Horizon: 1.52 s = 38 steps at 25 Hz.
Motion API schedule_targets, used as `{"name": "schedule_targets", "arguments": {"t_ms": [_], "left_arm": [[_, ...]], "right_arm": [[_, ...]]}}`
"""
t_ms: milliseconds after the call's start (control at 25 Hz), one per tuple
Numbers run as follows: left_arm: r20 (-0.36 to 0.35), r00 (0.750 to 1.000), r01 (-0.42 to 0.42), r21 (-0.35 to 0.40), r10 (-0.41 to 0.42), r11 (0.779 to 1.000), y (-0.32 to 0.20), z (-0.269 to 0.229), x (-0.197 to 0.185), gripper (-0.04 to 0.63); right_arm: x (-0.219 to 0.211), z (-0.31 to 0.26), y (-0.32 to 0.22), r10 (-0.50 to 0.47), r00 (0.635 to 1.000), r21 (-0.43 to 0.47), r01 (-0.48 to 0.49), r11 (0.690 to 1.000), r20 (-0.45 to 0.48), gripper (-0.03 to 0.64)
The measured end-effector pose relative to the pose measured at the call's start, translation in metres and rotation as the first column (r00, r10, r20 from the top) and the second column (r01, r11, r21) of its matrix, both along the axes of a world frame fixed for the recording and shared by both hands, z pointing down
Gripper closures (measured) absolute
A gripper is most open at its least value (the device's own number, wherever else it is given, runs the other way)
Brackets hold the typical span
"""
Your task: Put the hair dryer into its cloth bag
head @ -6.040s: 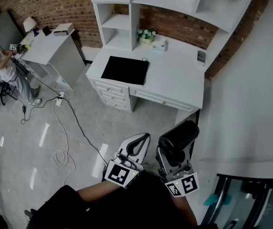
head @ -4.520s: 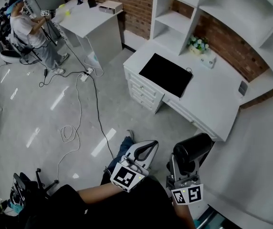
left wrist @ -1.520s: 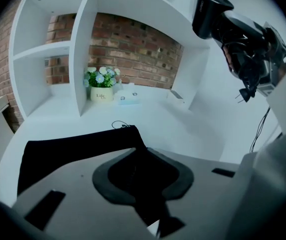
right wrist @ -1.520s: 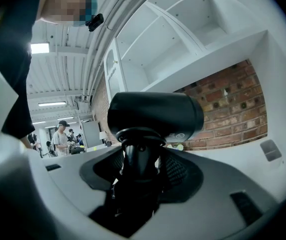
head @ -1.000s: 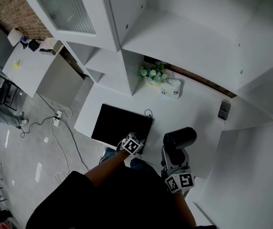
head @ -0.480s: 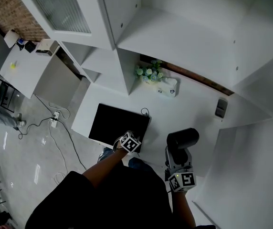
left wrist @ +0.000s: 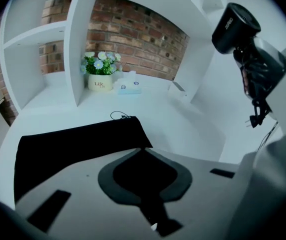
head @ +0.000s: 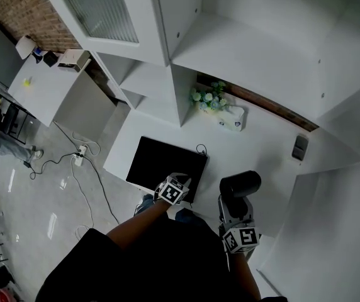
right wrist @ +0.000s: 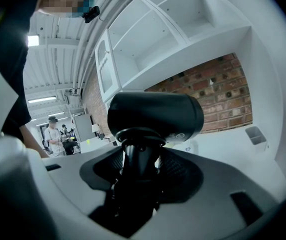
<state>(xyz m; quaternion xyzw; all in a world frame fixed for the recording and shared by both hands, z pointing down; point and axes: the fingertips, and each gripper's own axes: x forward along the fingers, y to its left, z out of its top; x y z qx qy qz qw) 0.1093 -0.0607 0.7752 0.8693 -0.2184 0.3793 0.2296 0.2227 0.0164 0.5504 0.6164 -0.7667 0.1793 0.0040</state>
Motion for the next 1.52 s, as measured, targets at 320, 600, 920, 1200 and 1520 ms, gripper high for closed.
{"name": "schedule_targets", "arguments": {"t_ms": [320, 600, 920, 1200, 1520], "left_arm": [[-0.007, 0.999, -0.052, 0.008, 0.052, 0.999, 0.016, 0.006, 0.008, 0.566], [0.124, 0.979, -0.162, -0.009, 0.162, 0.987, 0.032, 0.045, 0.02, 0.46], [0.117, 0.986, -0.117, -0.056, 0.123, 0.991, 0.03, 0.061, 0.012, 0.479], [0.108, 0.992, -0.058, -0.045, 0.063, 0.997, 0.019, 0.053, -0.001, 0.574], [0.142, 0.98, -0.14, -0.024, 0.142, 0.99, 0.022, 0.058, 0.006, 0.426]], "right_arm": [[-0.01, 0.019, -0.005, -0.042, 0.999, -0.029, 0.042, 0.999, 0.006, 0.38], [-0.002, 0.012, -0.006, -0.026, 1.0, -0.034, 0.026, 0.999, -0.005, 0.38], [0.018, 0.016, -0.002, 0.009, 1.0, -0.047, -0.01, 0.999, -0.028, 0.38], [0.007, 0.021, -0.004, -0.01, 1.0, -0.045, 0.01, 0.999, -0.01, 0.38], [0.009, 0.021, -0.009, -0.012, 1.0, -0.042, 0.011, 0.999, -0.021, 0.38]]}}
